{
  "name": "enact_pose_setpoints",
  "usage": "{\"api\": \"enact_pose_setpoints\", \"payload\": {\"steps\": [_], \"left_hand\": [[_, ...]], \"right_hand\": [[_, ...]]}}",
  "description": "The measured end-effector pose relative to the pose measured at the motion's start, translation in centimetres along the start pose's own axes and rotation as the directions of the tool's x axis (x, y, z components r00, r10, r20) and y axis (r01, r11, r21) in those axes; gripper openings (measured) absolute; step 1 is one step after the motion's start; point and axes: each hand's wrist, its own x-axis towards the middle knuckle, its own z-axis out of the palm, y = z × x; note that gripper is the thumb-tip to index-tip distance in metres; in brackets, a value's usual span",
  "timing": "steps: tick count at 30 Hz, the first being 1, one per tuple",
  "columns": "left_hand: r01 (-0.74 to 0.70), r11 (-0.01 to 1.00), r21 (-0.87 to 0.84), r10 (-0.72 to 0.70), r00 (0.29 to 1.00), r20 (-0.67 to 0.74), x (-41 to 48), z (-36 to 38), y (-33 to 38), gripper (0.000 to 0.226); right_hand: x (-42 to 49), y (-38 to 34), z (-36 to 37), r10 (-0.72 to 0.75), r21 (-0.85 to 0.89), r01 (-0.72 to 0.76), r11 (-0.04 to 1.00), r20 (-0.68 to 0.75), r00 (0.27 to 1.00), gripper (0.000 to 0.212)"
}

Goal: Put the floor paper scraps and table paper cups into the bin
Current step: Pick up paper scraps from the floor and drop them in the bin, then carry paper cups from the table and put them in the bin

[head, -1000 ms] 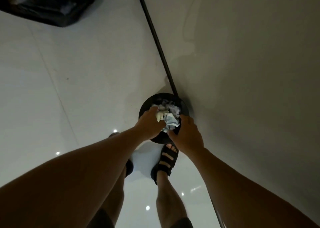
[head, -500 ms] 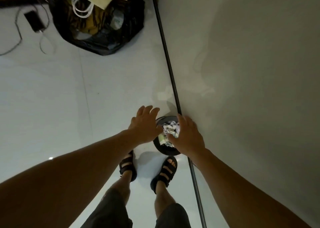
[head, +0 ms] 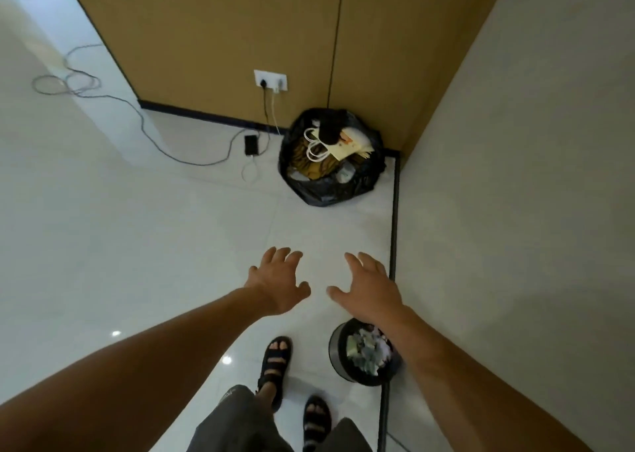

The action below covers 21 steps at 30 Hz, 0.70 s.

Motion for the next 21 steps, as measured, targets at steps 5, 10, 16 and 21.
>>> {"api": "enact_pose_setpoints", "payload": {"steps": [5, 10, 16, 21], "left_hand": [[0.210, 0.972, -0.104, -0.215, 0.976, -0.041, -9.2, 1.0, -4.6, 0.073], [0.364, 0.885, -0.291, -0.424, 0.888, -0.178, -18.8, 0.5, -10.5, 0.071], [0.471, 0.714, -0.519, -0.659, 0.702, -0.269, -32.0, 2.2, -19.8, 0.069], [0.536, 0.521, -0.664, -0.822, 0.524, -0.222, -45.0, 6.0, -28.8, 0.071]], "right_hand": [[-4.2, -4.6, 0.8, -0.166, -0.143, 0.178, 0.974, 0.094, 0.982, 0.088], [-7.6, -13.6, 2.5, -0.352, -0.278, 0.390, 0.878, 0.177, 0.919, 0.089], [-14.0, -28.6, 7.7, -0.606, -0.385, 0.654, 0.651, 0.256, 0.753, 0.086], [-20.9, -40.6, 15.2, -0.679, -0.406, 0.758, 0.510, 0.351, 0.645, 0.086]]}}
